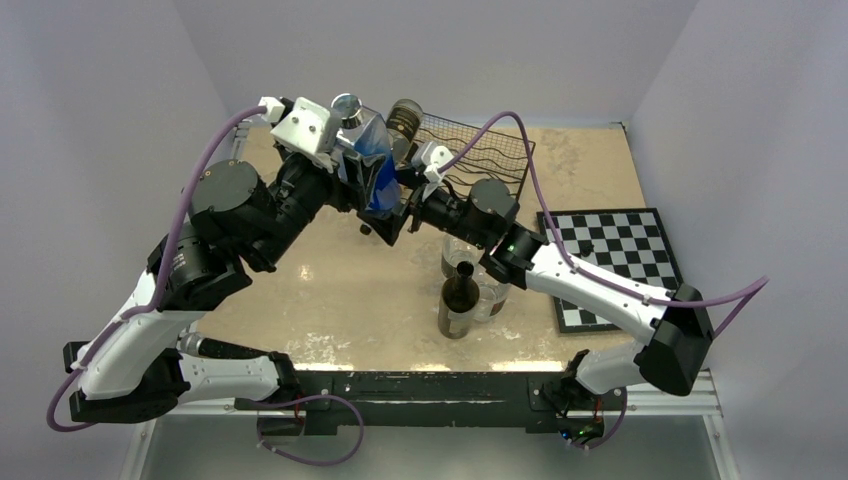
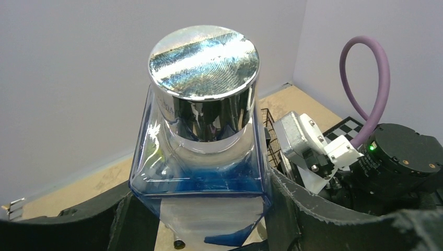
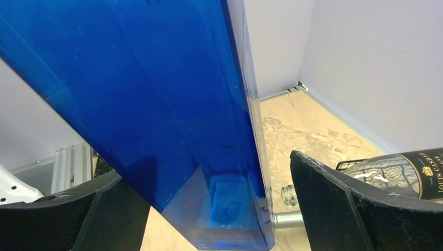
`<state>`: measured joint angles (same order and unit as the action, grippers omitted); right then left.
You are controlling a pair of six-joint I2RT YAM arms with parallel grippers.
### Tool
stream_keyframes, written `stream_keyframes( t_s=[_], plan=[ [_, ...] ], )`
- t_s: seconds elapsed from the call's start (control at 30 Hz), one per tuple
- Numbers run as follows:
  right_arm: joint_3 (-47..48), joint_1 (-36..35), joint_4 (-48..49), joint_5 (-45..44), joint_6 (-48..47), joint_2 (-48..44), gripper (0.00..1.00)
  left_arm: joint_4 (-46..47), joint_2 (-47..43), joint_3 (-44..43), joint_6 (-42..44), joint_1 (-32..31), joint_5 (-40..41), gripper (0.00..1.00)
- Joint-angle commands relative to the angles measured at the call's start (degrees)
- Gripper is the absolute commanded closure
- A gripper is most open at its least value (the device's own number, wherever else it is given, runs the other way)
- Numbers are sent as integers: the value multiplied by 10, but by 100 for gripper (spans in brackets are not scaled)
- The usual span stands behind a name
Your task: Put the wine bottle on the wine rack
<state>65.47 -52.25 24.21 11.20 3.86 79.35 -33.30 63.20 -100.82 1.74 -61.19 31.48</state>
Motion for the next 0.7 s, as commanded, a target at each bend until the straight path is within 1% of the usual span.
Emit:
stream_keyframes(
  t_s=[0.0, 0.1, 0.13, 0.27, 0.3, 0.33, 0.4, 0.43, 0.47, 0.53, 0.57, 0.6, 0.63, 0.67],
  plan=[
    [54, -5, 33, -16, -24, 11, 1, 177, -39, 2, 11, -2, -33, 100],
    [71, -5, 28, -21, -31, 22, 2, 185, -42, 3, 13, -2, -34, 100],
    [71, -5, 29, -24, -33, 23, 4, 186, -43, 4, 13, -2, -35, 100],
    [72, -5, 6, -38, -35, 21, 24, 187, -50, 10, 13, -2, -32, 100],
    [71, -5, 3, -41, -35, 20, 26, 187, -52, 12, 13, -2, -30, 100],
    [70, -5, 1, -43, -35, 19, 23, 189, -54, 13, 14, -2, -30, 100],
    [64, -5, -1, -50, -56, 18, 8, 194, -58, 17, 15, -2, -28, 100],
    [58, -5, 2, -53, -61, 16, 3, 196, -60, 18, 18, -2, -28, 100],
    [54, -5, 6, -55, -67, 14, 1, 196, -61, 18, 20, -2, -29, 100],
    [51, -5, 8, -57, -76, 13, 2, 197, -62, 17, 23, -2, -27, 100],
    [52, -5, 5, -58, -80, 13, 5, 198, -63, 18, 24, -2, -26, 100],
    [56, -5, 0, -59, -86, 12, 14, 198, -65, 18, 24, -2, -26, 100],
    [62, -6, -7, -61, -94, 12, 28, 200, -66, 21, 25, -2, -25, 100],
    [70, -6, -18, -75, -98, 12, 44, 202, -68, 24, 26, -2, -21, 100]
  ],
)
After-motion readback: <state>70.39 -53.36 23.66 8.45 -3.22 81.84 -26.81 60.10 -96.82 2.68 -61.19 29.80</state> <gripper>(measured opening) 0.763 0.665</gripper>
